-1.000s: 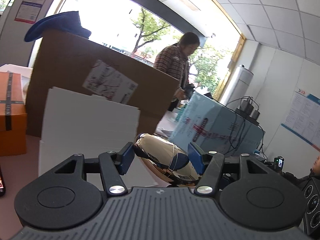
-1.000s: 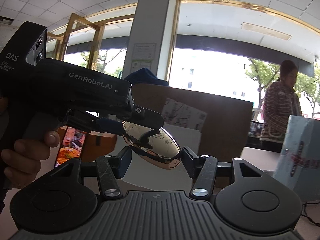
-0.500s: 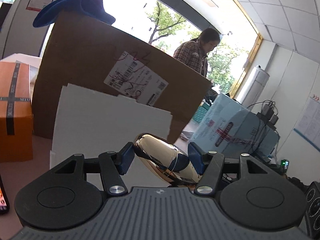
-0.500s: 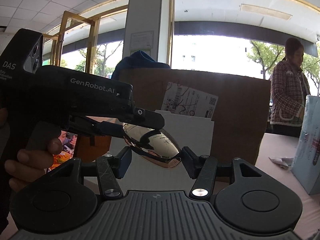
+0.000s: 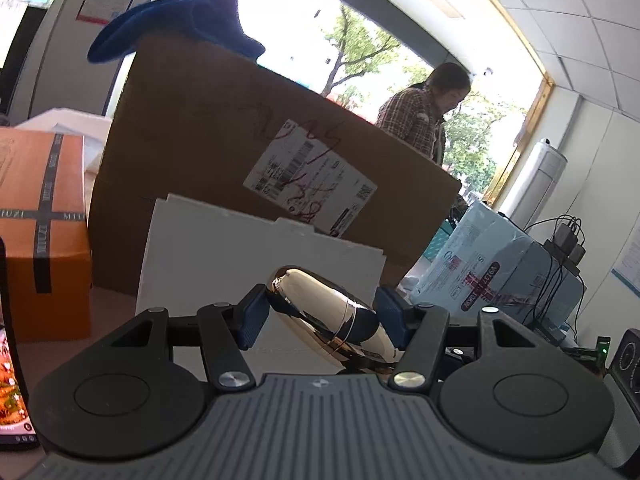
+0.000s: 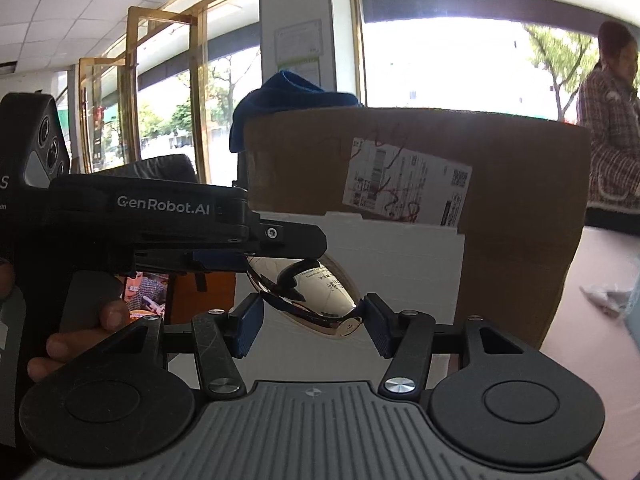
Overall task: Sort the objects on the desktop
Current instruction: 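Lift the gold egg with the left gripper and carry it toward the white foam box, then lower the gold egg into the white foam box with the left gripper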
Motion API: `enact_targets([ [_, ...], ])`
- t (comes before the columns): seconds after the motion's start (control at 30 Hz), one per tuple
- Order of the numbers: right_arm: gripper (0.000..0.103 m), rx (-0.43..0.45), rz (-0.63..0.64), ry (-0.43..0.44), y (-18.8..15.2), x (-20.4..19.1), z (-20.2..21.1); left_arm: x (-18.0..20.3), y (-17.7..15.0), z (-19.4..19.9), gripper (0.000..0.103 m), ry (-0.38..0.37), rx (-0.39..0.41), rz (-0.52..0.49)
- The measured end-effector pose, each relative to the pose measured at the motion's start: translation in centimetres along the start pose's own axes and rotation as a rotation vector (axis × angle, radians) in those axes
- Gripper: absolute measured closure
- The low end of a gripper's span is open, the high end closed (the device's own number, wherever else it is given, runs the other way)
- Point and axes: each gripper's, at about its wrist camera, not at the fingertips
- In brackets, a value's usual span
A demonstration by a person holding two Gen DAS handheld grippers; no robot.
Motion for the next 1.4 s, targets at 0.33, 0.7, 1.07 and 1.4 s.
enact_targets([
  [0.33,0.051,-0.175,-0.104,0.027,-2.7,1.8,-2.2,-0.6,-1.6,-3.2,0.049,0.063,-0.157,0.019],
  [0.7,0.051,-0.276,-0.125,0.042,-4.3,2.0,-3.5,-0.9,-2.5,-4.6,0.048,0.118,-0.254,0.025],
  [1.07,0.051,-0.328,-0.119,0.05,-5.3,2.0,-4.2,-1.3,-3.2,-5.5,0.047,0.158,-0.307,0.04],
  [1.4,0.051,-0.319,-0.079,0.036,-5.8,1.8,-4.1,-1.7,-3.3,-5.6,0.046,0.162,-0.31,0.055],
])
Point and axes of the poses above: each gripper's, at about its wrist camera, not at the fingertips, and z roughly against the way its jaws point, x to its right, y to its top, and after that the axes turned 2 degrees about -y, right-handed
